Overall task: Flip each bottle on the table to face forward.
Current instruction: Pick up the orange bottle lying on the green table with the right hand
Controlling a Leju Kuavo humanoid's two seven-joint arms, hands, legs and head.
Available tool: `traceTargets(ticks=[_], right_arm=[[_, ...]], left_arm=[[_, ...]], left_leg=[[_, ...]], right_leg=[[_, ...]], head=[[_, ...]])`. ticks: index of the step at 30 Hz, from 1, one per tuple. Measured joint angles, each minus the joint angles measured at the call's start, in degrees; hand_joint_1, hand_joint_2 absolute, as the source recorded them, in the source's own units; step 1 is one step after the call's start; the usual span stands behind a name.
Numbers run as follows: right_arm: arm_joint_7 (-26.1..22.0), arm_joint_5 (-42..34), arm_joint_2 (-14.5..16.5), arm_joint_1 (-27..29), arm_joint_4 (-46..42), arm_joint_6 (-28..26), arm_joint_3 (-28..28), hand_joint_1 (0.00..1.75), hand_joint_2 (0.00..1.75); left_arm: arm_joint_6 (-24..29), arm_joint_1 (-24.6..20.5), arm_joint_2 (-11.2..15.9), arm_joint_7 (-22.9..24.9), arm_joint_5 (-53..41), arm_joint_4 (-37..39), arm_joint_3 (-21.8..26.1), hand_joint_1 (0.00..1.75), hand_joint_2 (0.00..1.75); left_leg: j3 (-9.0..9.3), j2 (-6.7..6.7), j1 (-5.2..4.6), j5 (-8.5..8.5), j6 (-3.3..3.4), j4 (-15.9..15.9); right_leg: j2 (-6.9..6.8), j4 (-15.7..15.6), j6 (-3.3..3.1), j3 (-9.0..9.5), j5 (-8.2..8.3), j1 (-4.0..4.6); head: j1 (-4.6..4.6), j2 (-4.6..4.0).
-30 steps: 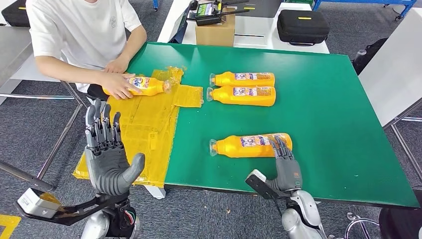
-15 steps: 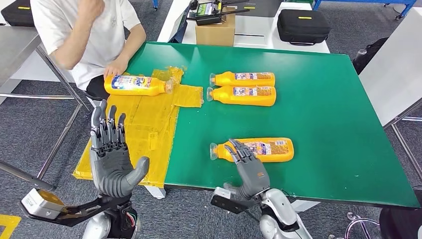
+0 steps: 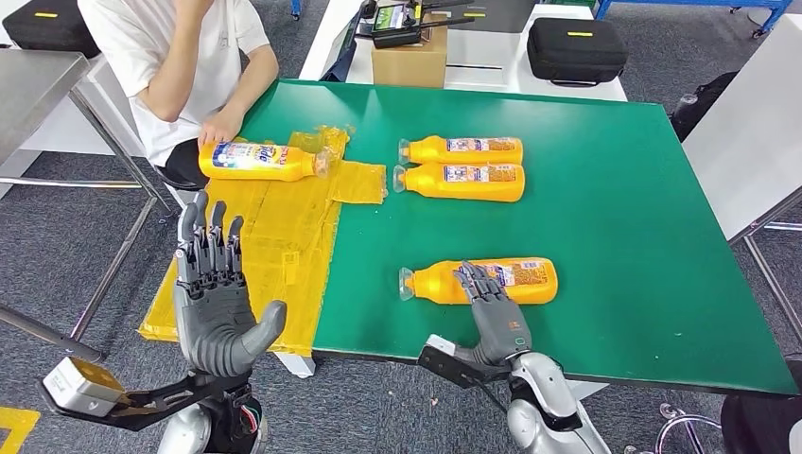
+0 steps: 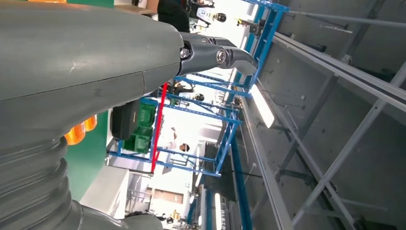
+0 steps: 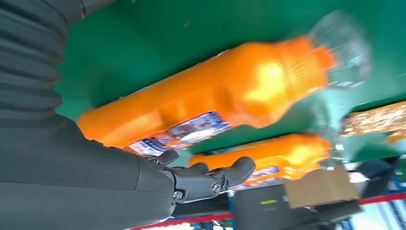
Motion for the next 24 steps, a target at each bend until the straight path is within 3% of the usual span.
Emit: traceTargets(ticks=[10, 24], right_arm=[[-1.5, 0.4, -2.6, -7.4, 11.8, -4.3, -7.9, 0.00, 1.75], [-1.5, 1.8, -2.4, -13.6, 23.6, -5.1, -10.0, 0.00, 1.75]], left_arm=[[-1.0, -1.4, 0.3, 0.4, 0.5, 0.9, -1.8, 0.00, 1.75], [-1.5, -3.5, 0.7, 0.6, 1.2, 2.4, -3.4, 0.00, 1.75]], left_leg=[[0.00, 0.01, -0.01, 0.02, 0.02, 0.0], [-0.01, -0.03, -0.01, 0.02, 0.02, 0.0]], right_leg=[[0.00, 0.0, 0.01, 0.01, 0.02, 0.00], [-0.01, 0.0, 0.02, 0.01, 0.02, 0.00]], head=[[0.01, 0.00], [0.00, 0.01]])
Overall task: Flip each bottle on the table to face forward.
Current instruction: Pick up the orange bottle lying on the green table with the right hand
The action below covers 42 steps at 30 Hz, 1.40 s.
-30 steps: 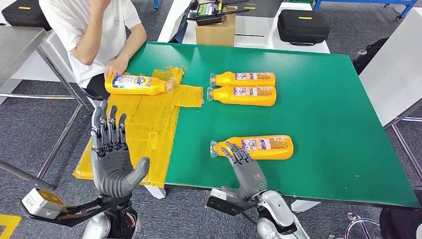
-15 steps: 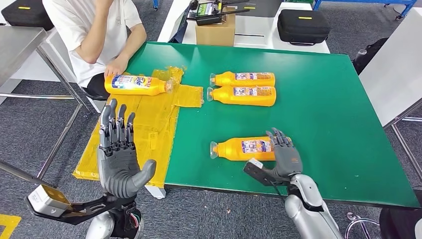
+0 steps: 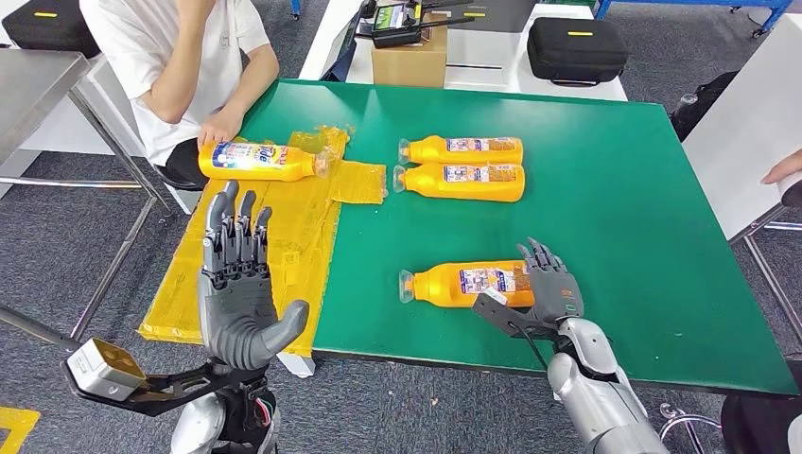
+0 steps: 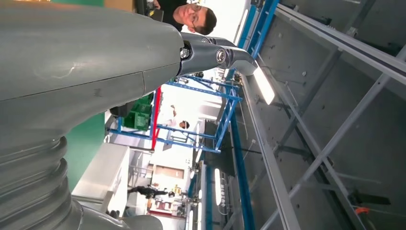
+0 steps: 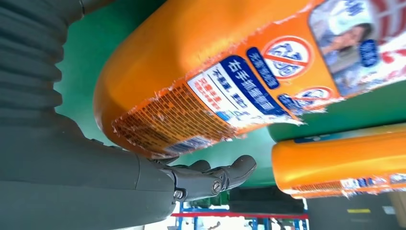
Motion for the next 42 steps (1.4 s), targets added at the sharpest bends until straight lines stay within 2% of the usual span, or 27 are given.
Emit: traceTargets(ticks=[11, 12, 16, 17, 20, 24, 27, 37, 40, 42], right_arm=[[-1.1, 3.5, 0.6, -4.8, 7.7, -0.6, 0.0, 0.00, 1.75], [-1.6, 3.9, 0.8, -5.4, 8.8, -0.4, 0.0, 0.07, 1.75], [-2.7, 4.9, 1.4, -7.0, 12.1, 0.5, 0.3, 1.48, 1.75], [-2.8, 5.1, 1.5, -7.2, 12.8, 0.8, 0.4, 1.55, 1.75], [-3.1, 5.3, 1.7, -8.2, 14.5, 1.6, 0.7, 1.59, 1.75], [-3.2, 5.6, 1.8, -9.3, 16.0, 2.0, 0.9, 1.73, 1.75], [-3.2, 5.7, 1.8, -10.0, 16.9, 2.9, 1.1, 1.75, 1.75], [-1.9, 5.9, 0.7, -13.1, 20.3, 13.0, 1.6, 1.75, 1.75], [-3.0, 4.5, 0.5, -13.3, 20.6, 13.7, 1.7, 1.75, 1.75], [-6.0, 0.6, 0.6, -12.9, 20.6, 13.7, 1.0, 1.75, 1.75]], left_arm=[[-1.1, -2.0, 0.1, 0.4, 1.4, 1.4, -1.0, 0.00, 1.75], [-1.3, -2.3, 0.2, 0.4, 1.7, 1.7, -1.0, 0.00, 1.75], [-2.1, -2.9, 0.3, 0.3, 2.3, 2.3, -1.1, 0.00, 1.75], [-2.3, -2.9, 0.4, 0.2, 2.3, 2.4, -1.1, 0.00, 1.75], [-2.7, -3.0, 0.5, 0.2, 2.6, 2.5, -1.1, 0.00, 1.75], [-2.8, -3.1, 0.7, 0.2, 2.9, 2.8, -1.1, 0.00, 1.75], [-3.0, -3.2, 0.7, 0.2, 2.9, 3.0, -1.1, 0.00, 1.75], [-3.4, -6.0, 0.7, 0.1, 4.0, 5.0, -1.9, 0.00, 1.75], [-3.4, -6.3, 0.7, -0.1, 4.1, 5.5, -2.2, 0.00, 1.75], [-3.4, -6.3, 0.7, -0.1, 4.2, 5.7, -2.2, 0.00, 1.75]], left_leg=[[0.10, 0.03, 0.00, 0.00, 0.00, 0.0], [0.15, 0.04, 0.00, 0.00, 0.00, 0.0], [0.26, 0.06, 0.01, 0.00, 0.00, 0.0], [0.28, 0.07, 0.01, 0.00, 0.00, 0.0], [0.36, 0.08, 0.01, 0.00, 0.00, 0.0], [0.44, 0.03, 0.00, 0.00, 0.01, 0.0], [0.48, 0.05, 0.00, 0.00, 0.01, 0.0], [0.98, 0.06, 0.01, -0.08, -0.01, 0.0], [1.10, 0.06, 0.00, -0.14, 0.01, 0.0], [1.09, 0.06, 0.00, -0.13, 0.02, 0.0]], right_leg=[[0.01, 0.0, 0.00, 0.08, 0.00, 0.01], [0.01, 0.0, 0.00, 0.11, 0.00, 0.01], [0.01, 0.0, 0.00, 0.23, 0.00, 0.01], [0.01, 0.0, 0.00, 0.24, 0.00, 0.01], [0.02, 0.0, 0.00, 0.30, 0.00, 0.01], [0.01, 0.0, 0.00, 0.39, 0.00, 0.01], [0.01, 0.0, 0.00, 0.42, 0.00, 0.01], [0.04, -0.1, -0.01, 0.41, -0.06, 0.01], [0.04, -0.1, -0.01, 0.41, -0.08, 0.01], [0.04, -0.1, -0.01, 0.64, -0.07, 0.01]], head=[[-0.01, -0.01], [-0.01, -0.01], [0.00, -0.01], [-0.01, -0.01], [0.00, -0.01], [0.01, 0.00], [0.00, 0.00], [0.01, 0.00], [0.01, 0.00], [0.01, 0.00]])
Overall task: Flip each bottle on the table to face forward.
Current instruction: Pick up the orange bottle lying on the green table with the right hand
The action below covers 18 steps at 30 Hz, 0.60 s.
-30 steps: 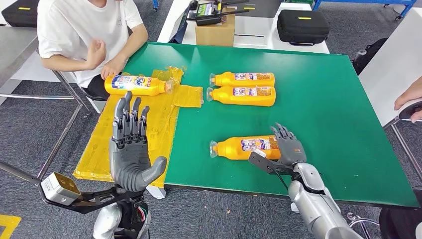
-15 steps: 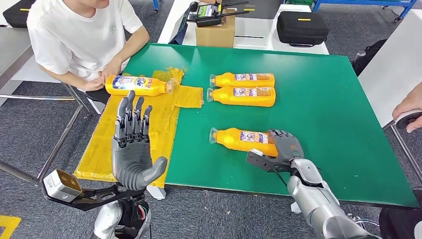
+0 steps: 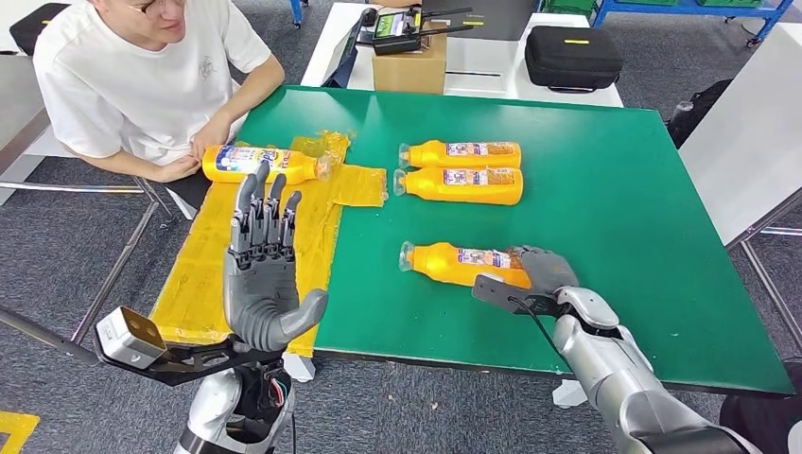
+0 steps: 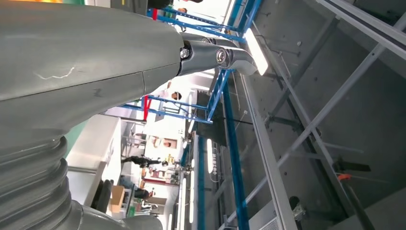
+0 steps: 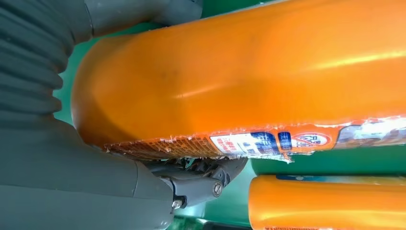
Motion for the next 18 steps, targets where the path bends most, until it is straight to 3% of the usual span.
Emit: traceTargets(ticks=[4, 8, 12, 18], right_arm=[[-10.4, -13.0, 1.4, 2.4, -1.1, -1.0, -4.5, 1.75, 1.75], [-17.8, -24.0, 4.4, 8.2, -6.9, -0.3, -8.8, 1.75, 1.75], [-19.4, -35.4, 7.1, 15.2, -17.0, 2.3, -11.9, 1.75, 1.75], [-19.3, -44.6, 9.3, 22.5, -32.4, 1.1, -13.3, 1.75, 1.75]], left_arm=[[2.1, 0.2, 0.0, 1.1, -0.9, 0.2, 0.0, 0.00, 1.75], [7.9, 0.3, 0.0, 7.2, -3.8, 2.6, -0.2, 0.00, 1.75], [10.8, 0.6, 0.0, 13.9, -1.9, 7.6, -0.3, 0.00, 1.75], [10.7, 2.4, 0.0, 14.3, 1.4, 11.8, -0.5, 0.00, 1.75]], left_leg=[[-0.02, 0.08, 0.00, 0.01, 0.00, 0.0], [-0.11, 0.14, 0.03, 0.00, -0.02, 0.0], [-0.46, 0.02, 0.09, 0.05, -0.04, 0.0], [-0.82, 0.01, 0.04, 0.07, -0.05, 0.0]], right_leg=[[0.07, 0.0, 0.01, 0.36, 0.05, 0.00], [0.14, 0.0, 0.00, 0.20, 0.06, 0.04], [0.09, 0.1, -0.01, -0.06, 0.05, 0.10], [0.08, 0.1, 0.00, -0.38, 0.05, 0.02]], head=[[0.01, -0.01], [-0.02, -0.01], [-0.02, 0.00], [0.00, 0.00]])
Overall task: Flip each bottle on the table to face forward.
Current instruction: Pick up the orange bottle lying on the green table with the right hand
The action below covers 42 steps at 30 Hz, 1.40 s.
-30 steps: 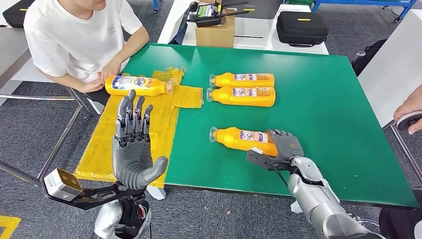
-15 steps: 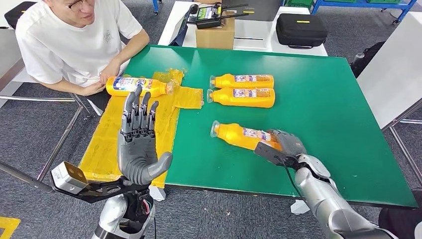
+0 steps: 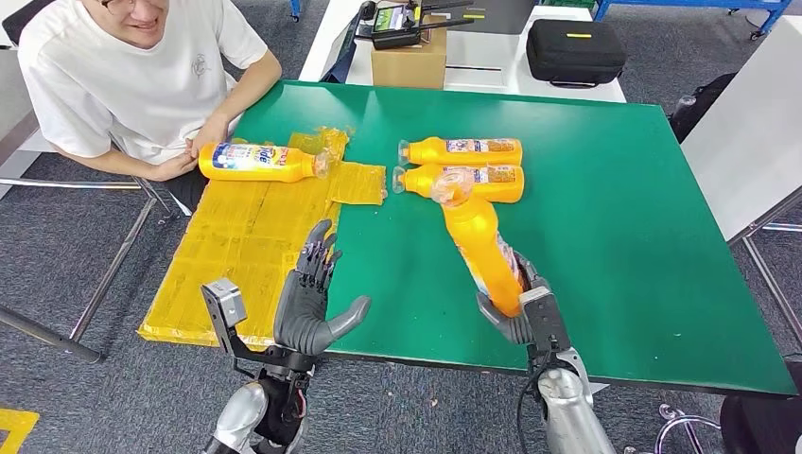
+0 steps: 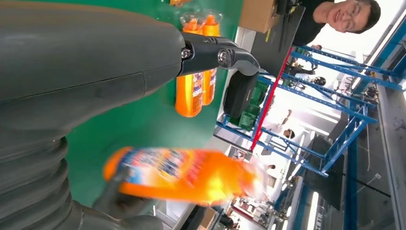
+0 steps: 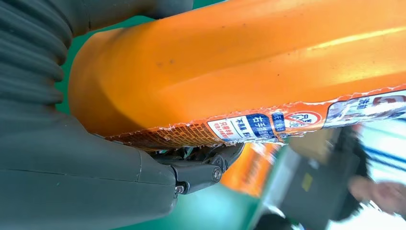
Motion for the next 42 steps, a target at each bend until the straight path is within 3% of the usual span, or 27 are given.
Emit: traceTargets(ticks=[8, 15, 20, 30, 42], right_arm=[[-1.1, -3.0, 1.6, 6.2, -15.9, 0.3, 2.0, 1.75, 1.75], [-1.8, -1.2, 1.9, 8.4, -20.6, 0.5, 6.4, 1.75, 1.75], [-2.4, 1.3, 1.9, 8.8, -21.1, 1.6, 9.1, 1.75, 1.75], [-2.7, 7.2, 1.9, 7.6, -13.9, 2.9, 22.7, 1.75, 1.75], [1.4, 10.2, 2.0, 5.4, -10.6, 0.2, 28.0, 1.75, 1.75]], left_arm=[[-4.0, 1.4, 0.2, -3.4, -2.0, 0.2, -1.1, 0.00, 1.75], [-5.4, 1.4, 0.7, -5.4, -6.5, 0.2, -2.5, 0.00, 1.75], [-6.4, 1.2, 1.0, -6.0, -7.5, 0.2, -2.8, 0.00, 1.75], [-11.8, 0.0, 1.0, -6.2, -2.1, 0.0, -4.1, 0.00, 1.75], [-10.6, 0.9, 2.0, -2.5, -0.8, -0.7, -4.0, 0.00, 1.75]], left_leg=[[-0.21, -0.01, -0.03, -0.02, 0.01, 0.0], [-0.21, -0.02, -0.01, -0.01, 0.01, 0.0], [-0.21, -0.01, -0.02, -0.01, 0.01, 0.0], [-0.24, -0.02, 0.01, -0.01, 0.01, 0.0], [-0.25, -0.04, 0.00, -0.01, 0.00, 0.0]], right_leg=[[-0.02, 0.0, 0.01, -0.23, -0.01, -0.02], [-0.02, 0.0, 0.01, -0.23, -0.01, -0.01], [-0.01, 0.0, 0.00, -0.23, -0.01, -0.02], [-0.03, 0.0, 0.00, -0.25, -0.02, 0.00], [-0.04, 0.0, 0.00, -0.26, -0.01, -0.01]], head=[[-0.02, -0.01], [-0.01, 0.00], [0.00, 0.00], [-0.01, 0.00], [-0.01, 0.00]])
